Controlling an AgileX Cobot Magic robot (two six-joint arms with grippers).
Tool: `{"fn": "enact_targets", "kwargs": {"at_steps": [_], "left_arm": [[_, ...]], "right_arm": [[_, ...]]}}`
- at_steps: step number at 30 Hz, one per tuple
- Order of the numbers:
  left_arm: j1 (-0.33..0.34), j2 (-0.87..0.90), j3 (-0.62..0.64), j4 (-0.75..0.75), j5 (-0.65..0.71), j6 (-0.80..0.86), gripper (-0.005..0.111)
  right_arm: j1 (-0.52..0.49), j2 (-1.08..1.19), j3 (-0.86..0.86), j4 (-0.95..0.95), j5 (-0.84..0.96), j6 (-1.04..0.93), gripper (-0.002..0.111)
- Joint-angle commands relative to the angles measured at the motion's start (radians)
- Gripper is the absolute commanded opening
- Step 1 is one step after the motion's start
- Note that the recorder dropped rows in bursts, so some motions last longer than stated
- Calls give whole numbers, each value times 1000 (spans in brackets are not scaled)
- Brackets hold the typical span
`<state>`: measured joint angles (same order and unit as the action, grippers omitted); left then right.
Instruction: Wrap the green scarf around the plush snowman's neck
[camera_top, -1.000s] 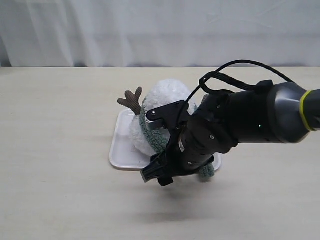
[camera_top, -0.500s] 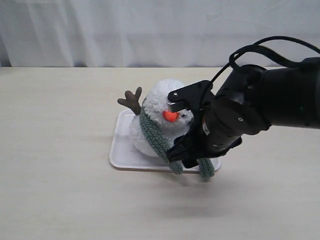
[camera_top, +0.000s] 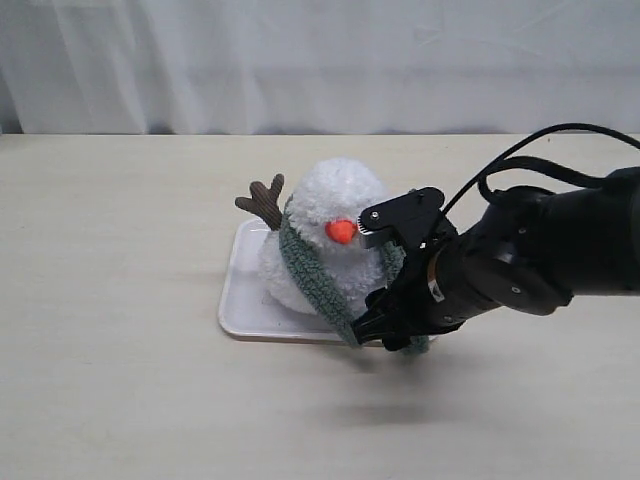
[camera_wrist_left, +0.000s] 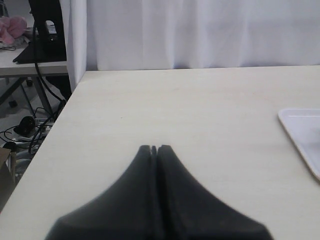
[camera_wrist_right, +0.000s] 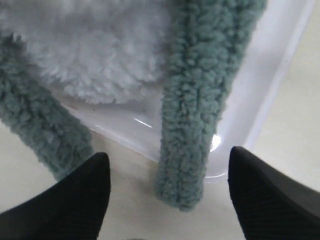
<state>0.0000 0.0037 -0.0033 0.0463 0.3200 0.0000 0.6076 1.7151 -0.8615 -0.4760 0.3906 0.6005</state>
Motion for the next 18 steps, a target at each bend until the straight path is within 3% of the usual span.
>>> {"fn": "enact_targets", "kwargs": {"at_steps": [1,6,9,14,18], "left_arm": [[-1,-4,3,-4,-12,0,0],[-1,-4,3,-4,-12,0,0],[-1,-4,3,-4,-12,0,0],[-1,-4,3,-4,-12,0,0],[-1,-4,3,-4,-12,0,0]], "right_arm": [[-17,41,5,-146,-20,132,62],[-33,92,5,-174,-56,155,62],[-33,108,5,-154,-79,153,55],[-33,104,5,-88,-93,113,23],[-33,99,5,-81,-89,110,4]]}}
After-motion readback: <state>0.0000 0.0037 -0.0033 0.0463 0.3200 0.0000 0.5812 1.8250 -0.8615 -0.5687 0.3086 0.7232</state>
